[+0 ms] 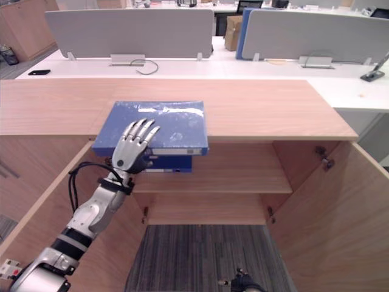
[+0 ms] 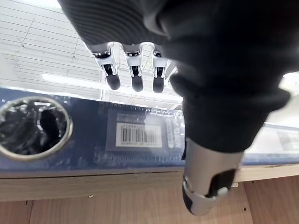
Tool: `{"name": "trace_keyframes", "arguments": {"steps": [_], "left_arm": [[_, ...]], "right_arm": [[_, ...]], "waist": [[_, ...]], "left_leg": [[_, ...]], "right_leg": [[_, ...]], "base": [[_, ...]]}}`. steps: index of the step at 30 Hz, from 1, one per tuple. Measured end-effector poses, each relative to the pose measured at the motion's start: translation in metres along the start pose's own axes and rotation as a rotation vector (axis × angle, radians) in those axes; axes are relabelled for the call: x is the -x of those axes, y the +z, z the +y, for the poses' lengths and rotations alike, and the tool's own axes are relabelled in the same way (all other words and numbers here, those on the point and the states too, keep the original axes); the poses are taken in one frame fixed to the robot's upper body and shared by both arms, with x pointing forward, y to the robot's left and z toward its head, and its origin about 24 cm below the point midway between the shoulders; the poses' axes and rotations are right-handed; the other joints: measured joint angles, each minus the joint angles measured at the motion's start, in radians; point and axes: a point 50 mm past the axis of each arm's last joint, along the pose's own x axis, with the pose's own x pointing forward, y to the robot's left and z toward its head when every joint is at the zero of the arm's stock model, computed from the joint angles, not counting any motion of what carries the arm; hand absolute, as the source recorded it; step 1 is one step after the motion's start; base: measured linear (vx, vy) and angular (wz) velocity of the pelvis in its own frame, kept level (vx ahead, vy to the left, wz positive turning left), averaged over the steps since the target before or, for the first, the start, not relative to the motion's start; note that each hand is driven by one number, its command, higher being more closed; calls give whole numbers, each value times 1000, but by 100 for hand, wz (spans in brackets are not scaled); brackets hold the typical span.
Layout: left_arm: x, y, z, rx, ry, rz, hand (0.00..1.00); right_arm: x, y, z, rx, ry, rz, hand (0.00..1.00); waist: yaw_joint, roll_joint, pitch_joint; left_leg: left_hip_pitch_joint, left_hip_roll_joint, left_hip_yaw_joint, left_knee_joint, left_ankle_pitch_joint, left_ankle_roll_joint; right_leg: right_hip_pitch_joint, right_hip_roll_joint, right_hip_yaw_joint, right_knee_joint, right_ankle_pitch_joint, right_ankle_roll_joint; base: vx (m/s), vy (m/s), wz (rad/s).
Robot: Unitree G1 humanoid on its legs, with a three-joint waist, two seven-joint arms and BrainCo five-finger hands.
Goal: Walk over to the cabinet, pick up the folder, carry it to the office cabinet, place the folder inside the office cabinet, then close the office cabinet door
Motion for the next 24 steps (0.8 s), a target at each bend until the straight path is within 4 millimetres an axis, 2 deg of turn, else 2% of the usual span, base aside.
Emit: {"name": "trace_keyframes", "arguments": {"steps": [12,13,15,24], "left_arm": [[1,-14,-12,-63,-72,49,0],[1,-16,-14,-67,-79,55,100],[3,-19,-17,-73,-93,66,100],[-19,-32,-5,-114,-22,104,100]], "right_arm": [[0,7,0,-1,-2,-32,0],[0,7,0,-1,-1,-32,0],[0,7,0,-1,-1,-32,0],[0,5,-1,-2,-3,-28,0]], "waist": [[-15,1,8],[-15,1,8],[-15,0,9],[-20,0,12]], "left_leg": [[3,1,9,0,-2,-1],[4,1,11,0,-2,-1],[6,1,16,0,-3,-1],[19,2,39,0,-13,-5]], "right_leg": [[1,0,6,0,0,0],[1,0,9,0,1,0],[1,1,16,0,1,0],[-1,1,34,0,1,1]], "base": [[-21,8,-2],[-46,14,-6],[-41,15,-8],[-26,12,-7]]}}
